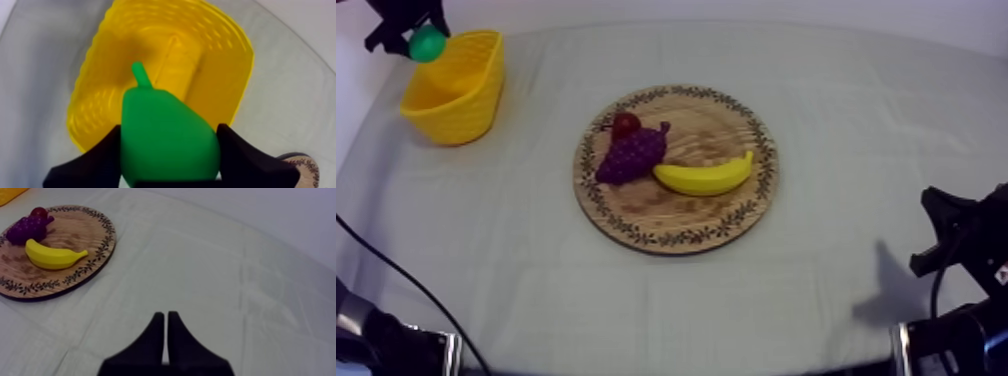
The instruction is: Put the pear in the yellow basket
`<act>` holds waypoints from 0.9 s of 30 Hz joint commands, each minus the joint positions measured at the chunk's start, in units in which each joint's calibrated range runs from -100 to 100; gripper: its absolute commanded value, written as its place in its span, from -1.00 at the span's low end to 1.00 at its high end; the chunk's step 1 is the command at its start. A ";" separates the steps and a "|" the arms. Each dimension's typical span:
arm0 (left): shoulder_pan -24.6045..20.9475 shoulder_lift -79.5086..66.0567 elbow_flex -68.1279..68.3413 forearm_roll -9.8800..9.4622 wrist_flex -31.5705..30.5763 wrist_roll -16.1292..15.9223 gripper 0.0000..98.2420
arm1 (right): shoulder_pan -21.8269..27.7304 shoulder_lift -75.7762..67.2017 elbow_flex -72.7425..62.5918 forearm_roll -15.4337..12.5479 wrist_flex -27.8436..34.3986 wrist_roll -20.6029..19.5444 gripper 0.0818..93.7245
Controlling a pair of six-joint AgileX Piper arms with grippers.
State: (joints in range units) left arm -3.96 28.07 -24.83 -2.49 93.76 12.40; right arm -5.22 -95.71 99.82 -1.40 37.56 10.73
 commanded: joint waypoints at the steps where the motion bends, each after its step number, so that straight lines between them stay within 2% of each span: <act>1: 0.00 4.16 -1.40 0.09 -0.26 0.13 -0.15 | 0.01 -0.04 -0.05 0.01 0.02 -0.01 -0.99; 9: -0.25 11.79 -5.27 0.31 -1.14 0.90 0.00 | 0.01 -0.04 -0.05 0.01 0.02 -0.01 -0.99; 12: -0.62 13.02 -5.75 0.35 -1.18 1.23 0.16 | 0.01 -0.04 -0.05 0.01 0.02 -0.01 -0.99; 20: -1.33 13.93 -6.31 0.51 -1.41 1.84 0.80 | 0.01 -0.04 -0.05 0.01 0.02 0.00 -0.99; 27: -1.55 12.99 -5.01 0.13 -1.99 2.62 0.94 | 0.01 -0.04 -0.05 0.01 0.02 -0.01 -0.99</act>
State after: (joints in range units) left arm -5.51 41.30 -30.09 -2.37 91.95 15.05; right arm -5.22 -95.71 99.82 -1.40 37.56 10.72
